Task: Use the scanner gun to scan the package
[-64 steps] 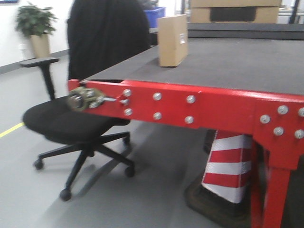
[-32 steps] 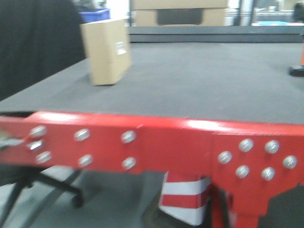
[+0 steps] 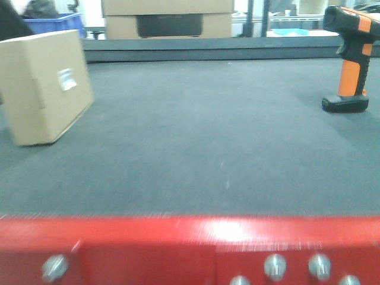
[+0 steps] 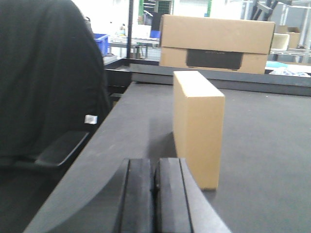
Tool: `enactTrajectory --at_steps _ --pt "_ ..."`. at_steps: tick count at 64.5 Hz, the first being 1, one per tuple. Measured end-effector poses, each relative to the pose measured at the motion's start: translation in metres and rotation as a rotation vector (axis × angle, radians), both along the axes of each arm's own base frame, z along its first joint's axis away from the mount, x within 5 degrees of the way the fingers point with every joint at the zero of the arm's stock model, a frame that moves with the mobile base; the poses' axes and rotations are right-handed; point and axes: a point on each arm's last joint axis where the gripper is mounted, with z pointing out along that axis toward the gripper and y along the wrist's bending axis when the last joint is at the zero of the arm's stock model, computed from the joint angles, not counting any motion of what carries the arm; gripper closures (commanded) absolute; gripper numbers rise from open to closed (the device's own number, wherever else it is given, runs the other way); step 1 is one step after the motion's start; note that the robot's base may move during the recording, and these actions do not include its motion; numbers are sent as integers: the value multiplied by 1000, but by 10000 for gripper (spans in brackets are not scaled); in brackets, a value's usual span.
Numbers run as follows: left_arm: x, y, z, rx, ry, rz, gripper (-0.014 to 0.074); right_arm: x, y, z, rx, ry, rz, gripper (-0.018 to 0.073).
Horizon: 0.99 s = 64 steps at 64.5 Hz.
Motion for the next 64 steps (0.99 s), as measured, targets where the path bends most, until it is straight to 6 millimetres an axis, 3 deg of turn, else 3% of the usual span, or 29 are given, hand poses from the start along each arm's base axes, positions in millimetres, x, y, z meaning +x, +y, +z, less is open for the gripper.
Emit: enactTrajectory --at_steps 64 --pt "0 0 0 0 0 0 697 0 0 0 0 0 0 727"
